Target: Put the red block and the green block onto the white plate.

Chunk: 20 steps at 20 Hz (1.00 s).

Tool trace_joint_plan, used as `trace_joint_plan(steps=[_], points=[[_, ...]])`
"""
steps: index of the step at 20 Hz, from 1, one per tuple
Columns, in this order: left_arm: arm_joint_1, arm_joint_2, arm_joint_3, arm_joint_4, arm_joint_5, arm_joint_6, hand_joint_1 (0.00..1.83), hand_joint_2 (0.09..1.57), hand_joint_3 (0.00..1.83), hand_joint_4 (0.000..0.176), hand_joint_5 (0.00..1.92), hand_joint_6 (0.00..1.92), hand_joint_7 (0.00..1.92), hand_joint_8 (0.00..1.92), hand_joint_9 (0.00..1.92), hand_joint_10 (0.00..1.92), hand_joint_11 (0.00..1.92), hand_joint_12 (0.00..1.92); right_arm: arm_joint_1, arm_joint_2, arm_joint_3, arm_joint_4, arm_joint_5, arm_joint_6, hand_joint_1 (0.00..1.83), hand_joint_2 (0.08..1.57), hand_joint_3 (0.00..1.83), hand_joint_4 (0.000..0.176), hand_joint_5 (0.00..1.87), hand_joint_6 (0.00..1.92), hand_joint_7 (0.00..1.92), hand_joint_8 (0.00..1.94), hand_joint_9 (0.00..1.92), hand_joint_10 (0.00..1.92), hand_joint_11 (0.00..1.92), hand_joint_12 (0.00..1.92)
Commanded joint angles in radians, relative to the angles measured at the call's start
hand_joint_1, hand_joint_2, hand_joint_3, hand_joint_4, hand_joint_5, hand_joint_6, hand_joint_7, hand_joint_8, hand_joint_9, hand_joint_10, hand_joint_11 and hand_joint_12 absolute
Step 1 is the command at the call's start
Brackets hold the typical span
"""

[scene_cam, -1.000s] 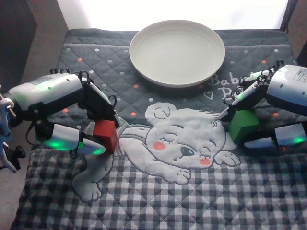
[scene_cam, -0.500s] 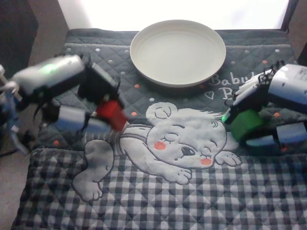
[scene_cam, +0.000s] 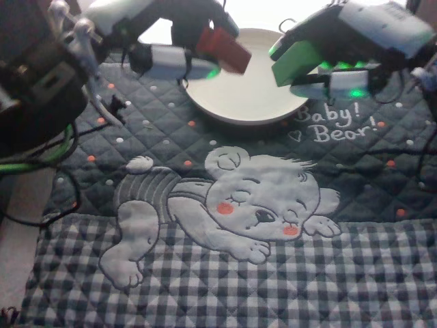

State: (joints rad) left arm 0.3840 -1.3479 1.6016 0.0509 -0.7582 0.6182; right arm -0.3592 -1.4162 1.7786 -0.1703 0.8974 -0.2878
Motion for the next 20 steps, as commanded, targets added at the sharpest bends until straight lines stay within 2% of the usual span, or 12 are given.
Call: trace_joint_plan(steps=[1, 5, 6, 7, 8, 10, 11, 12, 15, 17, 18, 20], points=[[-0.024, -0.011, 0.021, -0.022, -0.065, -0.002, 1.25, 1.05, 0.0, 0.024, 1.14, 0.68, 1.11, 0.83, 1.09, 0.64, 0.88, 1.26, 0.03, -0.002, 0.033, 0.045, 0.052, 0.002, 1.25, 1.11, 0.0, 0.0, 1.0, 0.77, 1.02, 1.19, 0.99, 1.27, 0.92, 1.67], [-0.056, -0.103, 0.139, -0.028, 0.043, -0.003, 1.24, 1.06, 0.0, 0.011, 1.13, 0.65, 1.08, 0.91, 1.07, 0.47, 0.74, 1.33, 0.052, -0.063, 0.104, 0.035, -0.009, 0.0, 1.17, 1.09, 0.0, 0.0, 1.03, 0.88, 1.04, 1.83, 1.21, 1.89, 1.29, 1.92], [-0.056, -0.114, 0.149, -0.026, 0.054, -0.002, 1.17, 1.07, 0.0, 0.0, 1.07, 0.8, 0.98, 0.45, 1.02, 0.36, 0.71, 1.23, 0.052, -0.067, 0.108, 0.026, -0.013, -0.001, 1.22, 1.17, 0.0, 0.0, 0.98, 0.76, 0.83, 1.59, 0.74, 1.65, 0.7, 1.91], [-0.055, -0.115, 0.149, -0.022, 0.056, -0.002, 1.16, 1.11, 0.01, 0.0, 0.98, 0.97, 0.94, 0.26, 0.99, 0.31, 0.68, 1.18, 0.053, -0.068, 0.106, 0.019, -0.013, -0.005, 0.94, 1.06, 0.0, 0.0, 0.7, 0.29, 0.57, 0.7, 0.5, 0.92, 0.33, 1.5], [-0.053, -0.112, 0.145, -0.021, 0.055, -0.002, 1.15, 1.05, 0.0, 0.0, 0.82, 0.41, 0.95, 0.17, 0.98, 0.28, 0.65, 1.18, 0.053, -0.068, 0.102, 0.017, -0.012, -0.005, 0.79, 1.01, 0.0, 0.028, 0.51, 0.07, 0.51, 0.27, 0.45, 0.5, 0.21, 1.23], [-0.048, -0.101, 0.136, -0.022, 0.049, -0.002, 1.05, 0.99, 0.0, 0.0, 0.8, 0.03, 0.93, 0.07, 0.83, 0.39, 0.51, 1.25, 0.053, -0.066, 0.093, 0.019, 0.0, -0.005, 0.59, 0.92, 0.0, 0.157, 0.04, 0.0, 0.16, 0.03, 0.15, 0.06, 0.01, 0.48], [-0.046, -0.092, 0.126, -0.022, 0.042, -0.002, 1.02, 0.97, 0.0, 0.0, 0.78, 0.01, 0.91, 0.05, 0.74, 0.54, 0.45, 1.31, 0.053, -0.064, 0.082, 0.019, 0.008, -0.005, 0.57, 0.9, 0.0, 0.168, 0.01, 0.0, 0.12, 0.01, 0.11, 0.03, 0.0, 0.4], [-0.043, -0.082, 0.113, -0.022, 0.035, -0.002, 0.98, 0.95, 0.0, 0.0, 0.71, 0.0, 0.85, 0.02, 0.61, 0.7, 0.38, 1.37, 0.053, -0.058, 0.073, 0.02, 0.015, -0.005, 0.59, 0.92, 0.0, 0.115, 0.08, 0.01, 0.1, 0.0, 0.07, 0.01, 0.0, 0.43], [-0.02, 0.004, 0.009, -0.022, -0.027, 0.027, 0.9, 0.91, 0.0, 0.057, 0.53, 0.0, 0.66, 0.0, 0.46, 0.68, 0.23, 1.34, 0.052, -0.006, -0.021, 0.012, 0.068, -0.035, 0.59, 0.92, 0.0, 0.174, 0.0, 0.0, 0.03, 0.0, 0.0, 0.0, 0.0, 0.16], [0.019, 0.077, -0.084, -0.024, -0.094, 0.053, 0.88, 0.9, 0.0, 0.043, 0.48, 0.0, 0.54, 0.0, 0.43, 0.5, 0.14, 1.37, 0.052, 0.082, -0.09, 0.018, 0.142, -0.037, 0.57, 0.95, 0.0, 0.143, 0.04, 0.0, 0.06, 0.0, 0.04, 0.0, 0.0, 0.21], [0.044, 0.123, -0.142, -0.027, -0.14, 0.064, 0.87, 0.91, 0.0, 0.058, 0.46, 0.0, 0.49, 0.0, 0.44, 0.38, 0.11, 1.4, 0.05, 0.128, -0.144, 0.017, 0.18, -0.044, 0.62, 0.93, 0.01, 0.141, 0.06, 0.0, 0.13, 0.01, 0.16, 0.01, 0.0, 0.58], [0.116, 0.225, -0.264, -0.035, -0.255, 0.08, 0.89, 0.91, 0.0, 0.055, 0.42, 0.0, 0.41, 0.0, 0.45, 0.17, 0.04, 1.44, -0.019, 0.22, -0.249, 0.045, 0.286, -0.061, 0.53, 0.84, 0.0, 0.157, 0.02, 0.01, 0.11, 0.01, 0.1, 0.02, 0.0, 0.44]])
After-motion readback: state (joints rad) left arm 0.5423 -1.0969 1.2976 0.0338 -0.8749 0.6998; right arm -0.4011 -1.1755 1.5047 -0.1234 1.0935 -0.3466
